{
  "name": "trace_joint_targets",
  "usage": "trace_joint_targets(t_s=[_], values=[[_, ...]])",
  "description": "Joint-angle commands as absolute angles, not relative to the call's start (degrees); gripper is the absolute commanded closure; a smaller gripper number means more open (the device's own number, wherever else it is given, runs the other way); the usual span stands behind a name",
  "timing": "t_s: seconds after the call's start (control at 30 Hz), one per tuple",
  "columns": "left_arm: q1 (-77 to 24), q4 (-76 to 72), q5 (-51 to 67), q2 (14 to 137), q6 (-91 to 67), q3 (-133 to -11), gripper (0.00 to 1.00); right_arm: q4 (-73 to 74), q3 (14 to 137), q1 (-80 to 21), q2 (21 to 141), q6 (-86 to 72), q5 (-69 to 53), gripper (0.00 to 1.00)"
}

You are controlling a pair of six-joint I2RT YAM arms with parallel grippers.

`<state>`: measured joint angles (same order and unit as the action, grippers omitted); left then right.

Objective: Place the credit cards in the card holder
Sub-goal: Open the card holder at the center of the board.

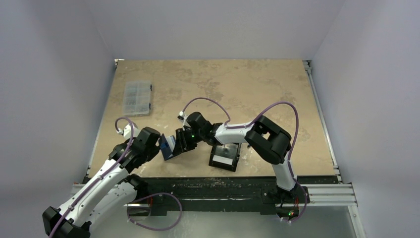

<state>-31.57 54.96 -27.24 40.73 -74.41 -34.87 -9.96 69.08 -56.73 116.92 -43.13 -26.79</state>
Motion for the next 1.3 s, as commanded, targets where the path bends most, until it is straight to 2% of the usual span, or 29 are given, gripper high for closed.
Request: trace_joint_targets(t_s=[0.0,0.17,0.4,0.67,0.77,0.9,1.07,1.27], values=[[-31.6,54.9,-27.5,40.2,-75.2,-34.8,1.00,-12.2,70.9,-57.0,116.7,-43.7,-28.6,0.59],[-31.6,54.8,-27.5,40.2,-75.1,-34.7,1.00,-12.8,71.3,-57.0,117.2,-44.0,-28.8,0.59],[-31.6,54.7,-27.3,40.1,-74.9,-34.7,1.00,-14.6,72.7,-57.0,118.9,-45.7,-30.5,0.67],[-31.6,53.7,-26.4,39.9,-74.7,-34.0,1.00,-17.9,74.0,-57.0,120.3,-49.1,-31.4,0.65],[-31.6,52.3,-25.6,39.9,-73.9,-33.5,1.00,-15.0,76.5,-57.0,120.5,-47.5,-28.7,0.71],[-31.6,47.5,-23.0,39.7,-70.3,-32.6,1.00,-15.2,76.4,-56.1,118.3,-46.2,-28.0,1.00],[-31.6,38.5,-17.2,42.1,-64.2,-33.5,1.00,-11.3,75.8,-54.1,113.2,-37.9,-25.3,1.00],[-31.6,34.4,-14.4,46.4,-62.2,-35.1,1.00,-0.5,78.4,-53.6,109.7,-27.3,-21.5,1.00]])
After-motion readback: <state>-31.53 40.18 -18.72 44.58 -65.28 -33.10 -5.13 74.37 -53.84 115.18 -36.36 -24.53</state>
